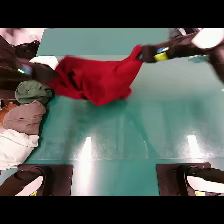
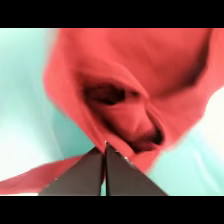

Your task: Fold the shirts.

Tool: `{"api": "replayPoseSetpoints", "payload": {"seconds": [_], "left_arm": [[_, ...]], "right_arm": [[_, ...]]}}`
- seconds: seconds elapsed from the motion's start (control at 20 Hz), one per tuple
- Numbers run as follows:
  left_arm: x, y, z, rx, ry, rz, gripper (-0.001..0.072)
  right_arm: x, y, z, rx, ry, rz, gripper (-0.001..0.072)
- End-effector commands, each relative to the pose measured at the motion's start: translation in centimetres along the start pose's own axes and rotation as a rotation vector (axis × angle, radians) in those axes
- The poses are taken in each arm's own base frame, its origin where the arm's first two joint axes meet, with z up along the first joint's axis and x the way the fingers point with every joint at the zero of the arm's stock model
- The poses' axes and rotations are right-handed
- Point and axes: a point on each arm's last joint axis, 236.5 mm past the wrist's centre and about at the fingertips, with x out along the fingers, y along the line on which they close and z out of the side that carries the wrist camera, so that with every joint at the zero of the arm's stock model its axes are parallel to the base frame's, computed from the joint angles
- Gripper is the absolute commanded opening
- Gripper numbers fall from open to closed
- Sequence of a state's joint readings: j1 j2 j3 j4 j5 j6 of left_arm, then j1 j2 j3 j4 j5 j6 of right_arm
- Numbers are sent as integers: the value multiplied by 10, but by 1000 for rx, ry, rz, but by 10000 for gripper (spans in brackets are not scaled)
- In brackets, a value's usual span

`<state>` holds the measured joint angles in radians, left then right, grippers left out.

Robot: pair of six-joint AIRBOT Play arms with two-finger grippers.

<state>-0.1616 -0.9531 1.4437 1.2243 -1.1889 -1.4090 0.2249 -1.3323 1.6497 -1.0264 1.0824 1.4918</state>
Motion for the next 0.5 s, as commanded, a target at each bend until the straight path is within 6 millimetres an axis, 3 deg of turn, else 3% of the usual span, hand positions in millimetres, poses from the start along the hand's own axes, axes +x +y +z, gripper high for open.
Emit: {"api": "replayPoseSetpoints", "payload": {"seconds": [0.0, 0.1, 0.3, 0.45], "left_arm": [[-93, -22, 71, 90, -272, 37, 24], [-119, -31, 85, 113, -327, 36, 24], [-142, -39, 93, 135, -365, 35, 24], [-178, -53, 112, 157, -462, 25, 24]], "right_arm": [[-87, 6, 32, -45, -174, -54, 14], [-120, 9, 41, -57, -244, -74, 13], [-188, 28, 51, -98, -388, -102, 14], [-252, 47, 56, -138, -544, -143, 14]]}}
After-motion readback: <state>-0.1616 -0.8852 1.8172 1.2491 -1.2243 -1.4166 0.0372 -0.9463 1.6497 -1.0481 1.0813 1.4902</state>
